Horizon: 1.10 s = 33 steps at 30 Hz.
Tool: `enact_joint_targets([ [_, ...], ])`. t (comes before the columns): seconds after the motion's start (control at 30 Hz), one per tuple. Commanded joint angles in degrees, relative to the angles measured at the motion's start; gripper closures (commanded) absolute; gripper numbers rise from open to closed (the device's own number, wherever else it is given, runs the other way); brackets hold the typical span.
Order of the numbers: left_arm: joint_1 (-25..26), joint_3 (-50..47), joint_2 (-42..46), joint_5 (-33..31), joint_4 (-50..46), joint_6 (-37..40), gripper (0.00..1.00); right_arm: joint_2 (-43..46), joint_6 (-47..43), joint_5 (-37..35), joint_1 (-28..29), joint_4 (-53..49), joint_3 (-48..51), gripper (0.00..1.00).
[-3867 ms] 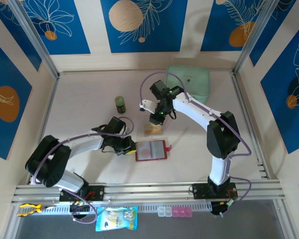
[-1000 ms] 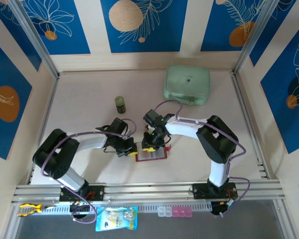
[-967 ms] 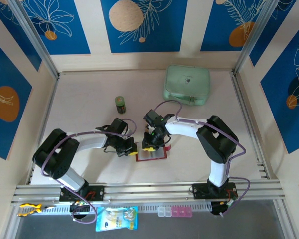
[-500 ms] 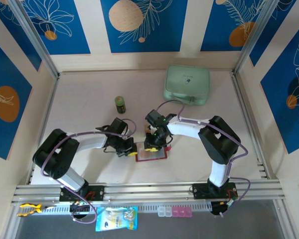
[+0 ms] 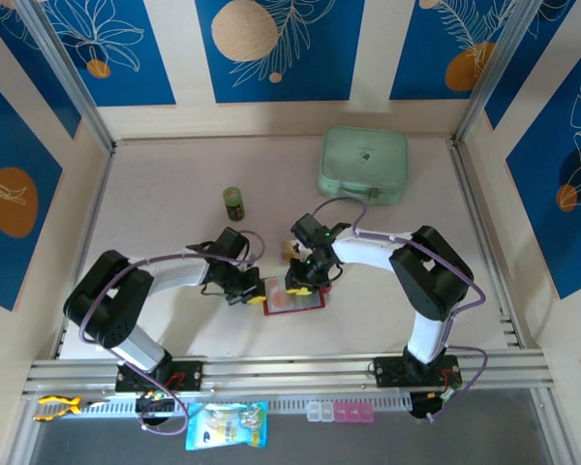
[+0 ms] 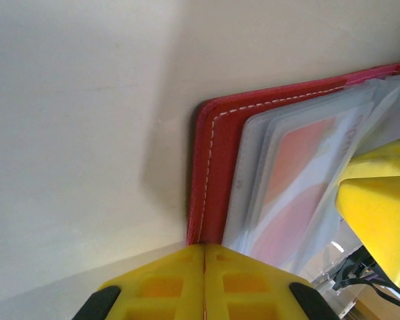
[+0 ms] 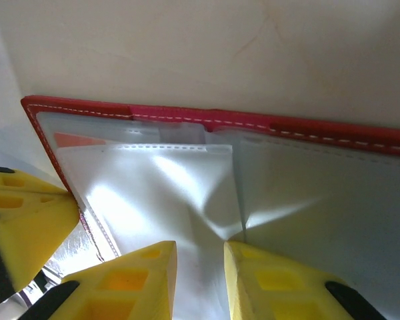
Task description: Take the credit cards out of the card holder
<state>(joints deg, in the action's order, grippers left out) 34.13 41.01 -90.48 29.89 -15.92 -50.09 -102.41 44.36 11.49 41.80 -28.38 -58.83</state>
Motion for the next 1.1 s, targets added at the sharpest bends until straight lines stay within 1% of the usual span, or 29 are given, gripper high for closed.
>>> enact_joint_targets([
  [0.0,0.3,2.1,2.0,-0.8,-2.2,1.0,0.92,1.5,-0.2,1.4,-0.7,0.4,2.0,0.73],
  [0.13,0.7,3.2,2.2,0.0,-1.1,0.5,0.91,1.7,-0.1,2.5,-1.4,1.8,3.1,0.74],
  [0.6,3.9,5.0,-1.7,2.5,5.4,-3.2,0.78,1.8,0.3,3.9,-2.3,3.7,4.7,0.74],
  [0.83,4.1,5.1,-3.0,3.0,5.8,-3.4,0.77,1.7,0.3,4.1,-2.3,3.9,4.6,0.74],
  [1.07,4.4,5.3,-3.9,4.0,6.9,-3.6,0.8,2.0,0.3,4.1,-2.3,4.1,4.9,0.74],
])
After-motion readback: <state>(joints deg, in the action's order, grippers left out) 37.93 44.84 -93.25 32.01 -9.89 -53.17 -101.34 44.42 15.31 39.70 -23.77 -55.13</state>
